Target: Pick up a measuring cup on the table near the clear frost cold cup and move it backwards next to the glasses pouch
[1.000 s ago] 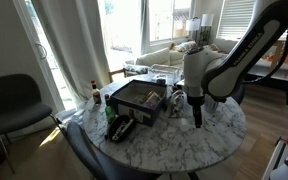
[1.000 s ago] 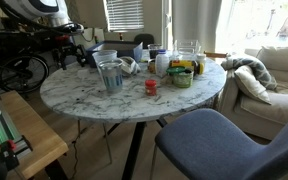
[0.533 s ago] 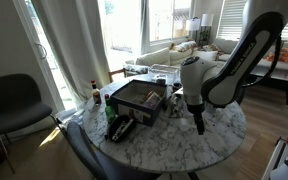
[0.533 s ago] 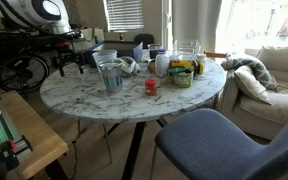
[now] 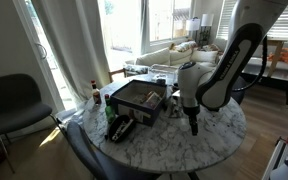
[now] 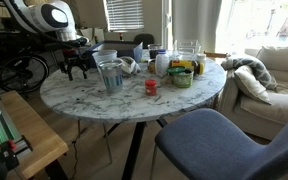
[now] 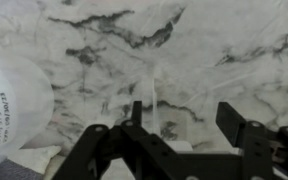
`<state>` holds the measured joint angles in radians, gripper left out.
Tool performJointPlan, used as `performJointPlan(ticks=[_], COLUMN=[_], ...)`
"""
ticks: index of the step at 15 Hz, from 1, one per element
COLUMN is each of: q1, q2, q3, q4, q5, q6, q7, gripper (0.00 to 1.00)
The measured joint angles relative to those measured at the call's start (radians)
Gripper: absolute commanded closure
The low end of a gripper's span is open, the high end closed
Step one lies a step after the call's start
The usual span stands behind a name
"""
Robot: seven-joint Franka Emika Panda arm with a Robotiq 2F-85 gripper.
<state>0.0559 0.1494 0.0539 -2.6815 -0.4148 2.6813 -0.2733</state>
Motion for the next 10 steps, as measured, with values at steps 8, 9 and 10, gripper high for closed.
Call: performJointPlan(ticks=[8, 9, 10], q1=[-0.008, -0.008, -0.008], q2=[0.034, 0.033, 0.032], q3=[-0.050, -0.052, -0.052], q4=[0.039, 0.040, 0.040], q5=[0.000, 0.000, 0.000], q6=[0.020, 0.020, 0.020], q7=[0.000, 0.000, 0.000], gripper=[1.00, 1.00, 0.98])
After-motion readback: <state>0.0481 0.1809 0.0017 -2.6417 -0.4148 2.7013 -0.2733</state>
